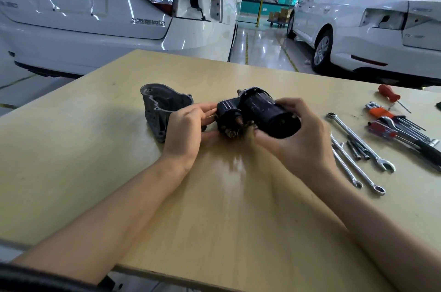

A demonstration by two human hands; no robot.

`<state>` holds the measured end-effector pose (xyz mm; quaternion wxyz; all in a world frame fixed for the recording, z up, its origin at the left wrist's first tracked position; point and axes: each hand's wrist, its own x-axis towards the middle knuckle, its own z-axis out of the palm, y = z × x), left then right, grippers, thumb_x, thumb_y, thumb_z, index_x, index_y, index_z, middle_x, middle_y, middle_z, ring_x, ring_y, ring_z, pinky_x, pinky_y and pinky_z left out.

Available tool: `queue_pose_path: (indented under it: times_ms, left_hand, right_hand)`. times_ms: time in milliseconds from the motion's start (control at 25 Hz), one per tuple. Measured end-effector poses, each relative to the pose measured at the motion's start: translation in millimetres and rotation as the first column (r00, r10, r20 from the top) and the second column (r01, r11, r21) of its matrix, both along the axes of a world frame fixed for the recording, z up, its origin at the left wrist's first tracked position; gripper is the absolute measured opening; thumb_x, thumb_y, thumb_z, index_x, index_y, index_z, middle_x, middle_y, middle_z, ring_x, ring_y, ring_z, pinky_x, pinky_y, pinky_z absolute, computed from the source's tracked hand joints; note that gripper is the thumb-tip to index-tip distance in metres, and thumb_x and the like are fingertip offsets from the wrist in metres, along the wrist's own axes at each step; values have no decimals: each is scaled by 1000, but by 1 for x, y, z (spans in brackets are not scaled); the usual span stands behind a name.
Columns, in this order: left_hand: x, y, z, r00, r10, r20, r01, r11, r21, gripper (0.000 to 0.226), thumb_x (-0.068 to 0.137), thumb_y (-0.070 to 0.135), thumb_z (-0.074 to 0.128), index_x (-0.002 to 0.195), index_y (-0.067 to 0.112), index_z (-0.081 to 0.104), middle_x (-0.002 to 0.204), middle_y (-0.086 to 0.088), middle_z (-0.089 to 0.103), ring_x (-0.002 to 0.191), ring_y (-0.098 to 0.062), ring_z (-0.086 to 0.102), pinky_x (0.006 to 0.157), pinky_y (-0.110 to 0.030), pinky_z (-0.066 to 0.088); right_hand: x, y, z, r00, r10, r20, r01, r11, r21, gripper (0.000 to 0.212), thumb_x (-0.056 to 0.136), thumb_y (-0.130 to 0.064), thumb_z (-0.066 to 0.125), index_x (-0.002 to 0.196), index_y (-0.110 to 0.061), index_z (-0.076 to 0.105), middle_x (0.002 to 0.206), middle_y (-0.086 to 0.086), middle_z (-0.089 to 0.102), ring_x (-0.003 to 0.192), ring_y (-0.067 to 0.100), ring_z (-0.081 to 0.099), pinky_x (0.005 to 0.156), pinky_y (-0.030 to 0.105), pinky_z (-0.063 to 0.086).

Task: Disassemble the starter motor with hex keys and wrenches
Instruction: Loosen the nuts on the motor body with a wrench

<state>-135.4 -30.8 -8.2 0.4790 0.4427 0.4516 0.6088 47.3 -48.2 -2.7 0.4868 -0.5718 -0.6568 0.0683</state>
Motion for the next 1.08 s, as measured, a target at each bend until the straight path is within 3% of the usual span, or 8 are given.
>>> queue_pose_path:
  times_ms: [160, 320, 400, 600, 680, 840, 960, 1080]
  left_hand:
    - [2, -1, -5, 976, 39, -215, -22, 996, 81, 44, 86, -13, 41, 106, 14, 70, 104, -4, 72, 98, -12, 68, 82, -25, 58]
    - [5, -1, -14, 700, 130, -702, 152, 934, 324, 64, 73, -9, 65, 131, 18, 58, 130, 2, 58, 124, -9, 48, 107, -16, 34]
    - [8, 1, -13, 625, 177, -760, 220, 894, 390, 73, 73, -1, 73, 139, 14, 48, 140, -1, 49, 133, -14, 40, 113, -16, 24]
    - [11, -5, -13, 596, 399, -697, 180, 779, 600, 65, 82, 22, 68, 140, 11, 41, 148, -4, 44, 143, -14, 29, 121, -38, 10]
    - [10, -9, -15, 559, 404, -724, 227, 766, 602, 65, 84, 36, 66, 138, 10, 41, 149, -3, 42, 144, -8, 24, 121, -31, 1]
    - [15, -14, -18, 394, 216, -894, 410, 829, 381, 96, 79, 47, 73, 150, 7, 22, 158, -5, 26, 146, -3, 4, 117, -19, -11]
    - [18, -10, -18, 237, 151, -960, 494, 832, 253, 104, 85, 61, 48, 152, 8, -11, 163, -5, 3, 148, -8, -11, 118, -21, -13]
    - [16, -14, -14, 196, 80, -977, 478, 863, 166, 97, 81, 69, 26, 145, 18, -27, 161, -1, -12, 147, -9, -18, 119, -29, -13]
  right_hand:
    - [10, 0, 11, 995, -44, -92, 47, 999, 26, 59, 47, -57, 69, 103, -39, 62, 80, -30, 60, 79, -12, 59, 64, -3, 36]
    - [18, -4, 12, 992, -52, -116, 55, 998, 22, 56, 44, -59, 71, 96, -40, 63, 79, -29, 62, 76, -9, 61, 64, 4, 41]
    - [22, -6, 15, 978, -37, -205, 41, 999, 13, 51, 44, -55, 72, 91, -36, 66, 77, -23, 66, 76, -8, 63, 65, 8, 44]
    - [24, -16, 30, 916, 59, -396, -49, 998, 36, 34, 54, -37, 74, 86, -32, 66, 73, -16, 72, 60, 4, 68, 45, 15, 46]
    - [23, -22, 38, 953, 73, -295, -44, 994, 104, 43, 52, -39, 75, 93, -36, 61, 81, -19, 71, 64, 10, 70, 49, 23, 52]
    - [28, -33, 46, 982, 75, 172, -119, 957, 263, 57, 53, -45, 72, 107, -32, 62, 86, -24, 61, 75, 13, 66, 67, 35, 57]
    - [38, -30, 57, 928, 134, 347, -231, 939, 255, 60, 57, -33, 80, 112, -16, 67, 94, -6, 64, 79, 18, 61, 73, 43, 56]
    - [37, -23, 84, 830, 225, 510, -345, 926, 152, 61, 57, -27, 82, 115, -13, 68, 102, 4, 67, 83, 19, 61, 77, 40, 55]
